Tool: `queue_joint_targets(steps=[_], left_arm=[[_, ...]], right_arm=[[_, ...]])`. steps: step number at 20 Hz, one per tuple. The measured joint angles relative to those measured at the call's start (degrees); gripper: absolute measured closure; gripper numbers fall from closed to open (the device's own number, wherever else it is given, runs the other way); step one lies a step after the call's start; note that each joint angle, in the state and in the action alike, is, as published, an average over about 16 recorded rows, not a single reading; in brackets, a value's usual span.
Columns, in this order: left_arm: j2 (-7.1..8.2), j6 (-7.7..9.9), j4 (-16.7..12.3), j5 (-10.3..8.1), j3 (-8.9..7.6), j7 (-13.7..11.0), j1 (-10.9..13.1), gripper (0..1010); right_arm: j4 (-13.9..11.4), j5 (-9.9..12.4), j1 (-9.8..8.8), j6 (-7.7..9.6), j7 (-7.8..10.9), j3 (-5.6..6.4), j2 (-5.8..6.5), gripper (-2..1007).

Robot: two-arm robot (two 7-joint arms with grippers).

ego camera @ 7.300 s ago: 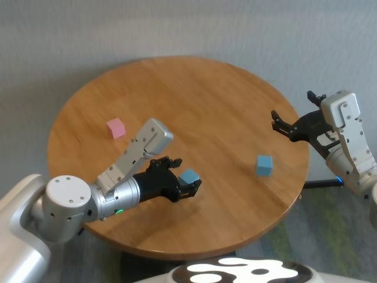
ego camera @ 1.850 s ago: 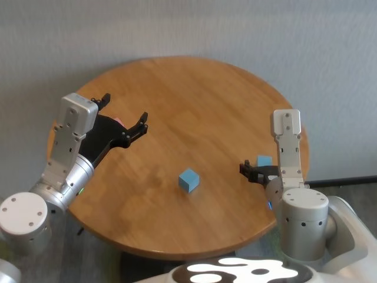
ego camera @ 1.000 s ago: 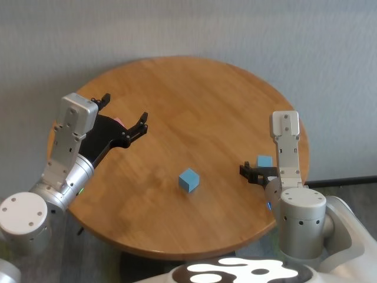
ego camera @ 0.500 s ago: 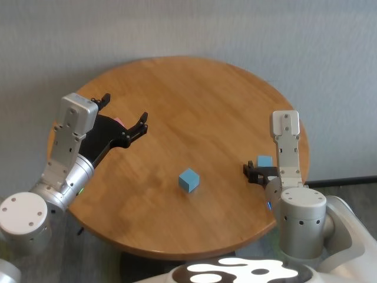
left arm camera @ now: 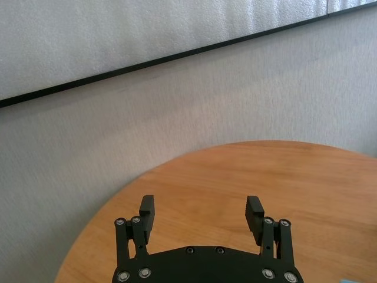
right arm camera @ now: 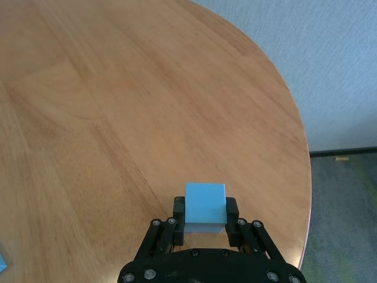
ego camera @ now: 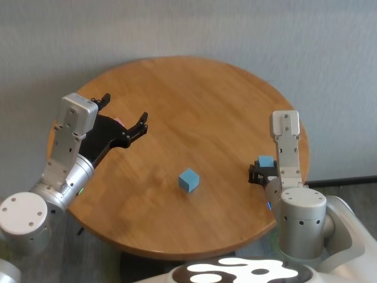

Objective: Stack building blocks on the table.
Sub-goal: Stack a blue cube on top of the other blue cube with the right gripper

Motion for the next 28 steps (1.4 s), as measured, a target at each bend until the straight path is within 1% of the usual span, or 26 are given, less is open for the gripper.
queue_joint_targets(steps=[5, 8, 11, 13, 16, 18, 20, 23, 28], left_arm=[[0.0, 0.0, 0.0, 0.0, 0.0, 0.0, 0.0, 8], [0.0, 0.0, 0.0, 0.0, 0.0, 0.0, 0.0, 8], [0.0, 0.0, 0.0, 0.0, 0.0, 0.0, 0.0, 8], [0.0, 0.0, 0.0, 0.0, 0.0, 0.0, 0.0, 9], [0.0, 0.0, 0.0, 0.0, 0.0, 0.0, 0.0, 8], [0.0, 0.0, 0.0, 0.0, 0.0, 0.0, 0.0, 8], [0.0, 0.0, 0.0, 0.0, 0.0, 0.0, 0.0, 8], [0.0, 0.0, 0.0, 0.0, 0.0, 0.0, 0.0, 8], [0.0, 0.0, 0.0, 0.0, 0.0, 0.0, 0.0, 8]], right_arm=[[-0.03, 0.01, -0.01, 0.02, 0.0, -0.01, 0.02, 613], [-0.05, 0.02, -0.02, 0.03, 0.0, -0.02, 0.02, 641], [-0.06, 0.02, -0.02, 0.04, 0.05, -0.02, 0.04, 648], [-0.15, 0.01, -0.04, 0.03, 0.4, -0.08, 0.13, 648], [-0.57, -0.04, -0.13, -0.09, 1.89, -0.46, 0.75, 648], [-1.0, -0.12, -0.21, -0.4, 3.57, -0.96, 1.54, 648], [-1.52, -0.22, -0.27, -0.93, 5.86, -1.66, 2.71, 648], [-2.57, -0.26, -0.27, -1.9, 10.34, -2.89, 5.02, 648], [-4.75, -0.01, -0.25, -3.3, 18.58, -4.99, 9.11, 648]])
